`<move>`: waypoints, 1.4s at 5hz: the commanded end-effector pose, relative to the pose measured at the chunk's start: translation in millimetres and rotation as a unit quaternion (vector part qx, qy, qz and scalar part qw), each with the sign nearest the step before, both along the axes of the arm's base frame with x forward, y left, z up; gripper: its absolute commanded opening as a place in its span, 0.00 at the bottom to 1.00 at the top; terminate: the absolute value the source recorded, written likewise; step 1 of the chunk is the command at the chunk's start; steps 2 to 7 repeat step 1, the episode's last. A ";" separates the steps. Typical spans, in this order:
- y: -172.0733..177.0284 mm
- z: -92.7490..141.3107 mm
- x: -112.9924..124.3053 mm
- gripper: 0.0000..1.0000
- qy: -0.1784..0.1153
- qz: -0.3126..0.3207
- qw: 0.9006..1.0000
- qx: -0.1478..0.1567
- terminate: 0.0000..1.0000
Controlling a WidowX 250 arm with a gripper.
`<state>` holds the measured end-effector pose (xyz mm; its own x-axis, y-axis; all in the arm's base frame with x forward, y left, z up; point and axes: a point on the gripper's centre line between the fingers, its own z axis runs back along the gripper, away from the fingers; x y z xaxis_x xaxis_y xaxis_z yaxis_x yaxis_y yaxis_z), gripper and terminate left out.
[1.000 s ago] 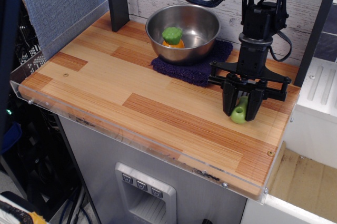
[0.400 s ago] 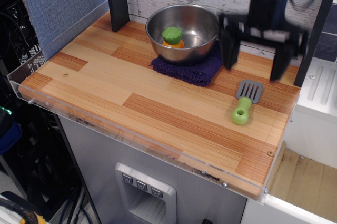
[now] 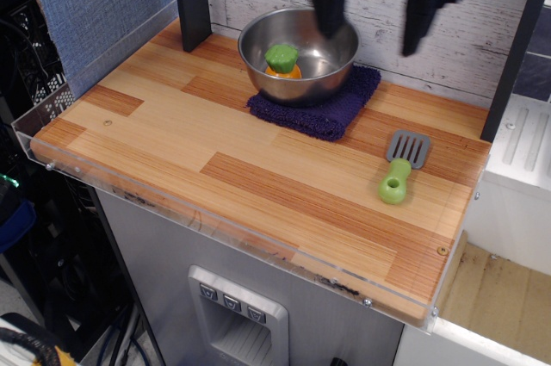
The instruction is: Move the green handled spatula to the other side of the silver pot.
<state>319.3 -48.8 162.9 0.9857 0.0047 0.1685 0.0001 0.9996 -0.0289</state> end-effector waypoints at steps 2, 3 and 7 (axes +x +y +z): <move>-2.3 13.8 -16.2 1.00 -0.024 -0.006 1.000 -0.004 1.00; -2.3 13.8 -16.2 1.00 -0.024 -0.006 1.000 -0.004 1.00; -2.3 13.8 -16.2 1.00 -0.024 -0.006 1.000 -0.004 1.00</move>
